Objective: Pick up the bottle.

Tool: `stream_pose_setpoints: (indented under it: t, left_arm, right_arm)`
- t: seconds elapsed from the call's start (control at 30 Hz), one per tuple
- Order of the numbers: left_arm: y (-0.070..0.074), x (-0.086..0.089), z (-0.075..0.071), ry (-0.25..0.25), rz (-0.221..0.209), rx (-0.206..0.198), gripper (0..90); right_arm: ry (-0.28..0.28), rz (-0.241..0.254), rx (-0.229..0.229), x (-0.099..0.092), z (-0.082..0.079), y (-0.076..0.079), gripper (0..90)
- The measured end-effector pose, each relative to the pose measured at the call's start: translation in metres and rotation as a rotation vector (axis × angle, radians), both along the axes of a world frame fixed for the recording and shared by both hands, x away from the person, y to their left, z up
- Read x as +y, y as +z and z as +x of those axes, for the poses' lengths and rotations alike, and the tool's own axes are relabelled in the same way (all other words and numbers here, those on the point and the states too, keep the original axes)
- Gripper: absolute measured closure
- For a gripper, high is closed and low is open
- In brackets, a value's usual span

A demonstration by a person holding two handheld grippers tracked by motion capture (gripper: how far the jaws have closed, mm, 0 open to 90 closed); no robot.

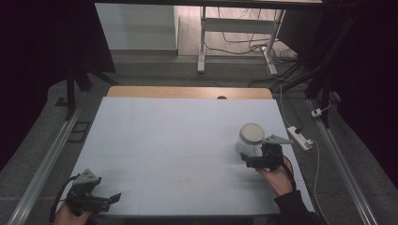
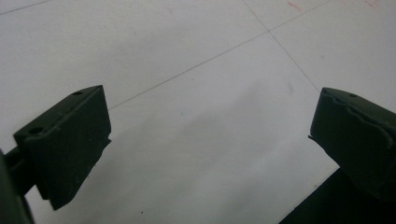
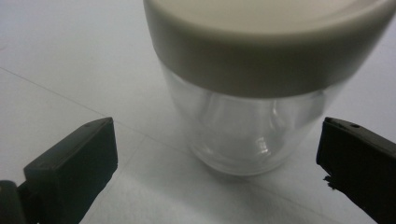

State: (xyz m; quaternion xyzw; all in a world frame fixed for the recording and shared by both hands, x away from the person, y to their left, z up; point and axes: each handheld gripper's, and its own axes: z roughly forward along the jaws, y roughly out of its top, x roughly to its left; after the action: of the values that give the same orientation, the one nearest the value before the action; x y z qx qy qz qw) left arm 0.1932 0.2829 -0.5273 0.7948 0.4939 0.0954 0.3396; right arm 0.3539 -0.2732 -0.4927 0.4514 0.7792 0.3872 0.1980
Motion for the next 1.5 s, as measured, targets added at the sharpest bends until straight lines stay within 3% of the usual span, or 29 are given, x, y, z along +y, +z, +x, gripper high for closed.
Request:
stream_pose_setpoints:
  t: [0.07,0.7,0.93,1.07,1.5]
  left_arm:
    - [0.000,0.000,0.000,-0.002,0.002,0.001,0.0]
    - [-0.001,-0.001,0.001,-0.007,0.004,0.009,0.0]
    - [-0.001,-0.001,0.001,-0.014,0.010,0.012,0.2]
    - [-0.001,-0.002,0.001,-0.016,0.013,0.012,0.3]
    - [-0.001,-0.002,0.001,-0.016,0.014,0.009,0.3]
  right_arm:
    - [-0.004,-0.017,-0.010,0.001,0.003,0.000,0.0]
    - [-0.011,-0.002,-0.034,0.008,0.034,-0.003,0.0]
    - [-0.026,0.005,-0.035,0.009,0.037,0.000,4.4]
    - [-0.024,-0.019,-0.036,0.009,0.037,0.001,5.3]
    - [-0.021,-0.033,-0.045,0.010,0.034,0.003,6.0]
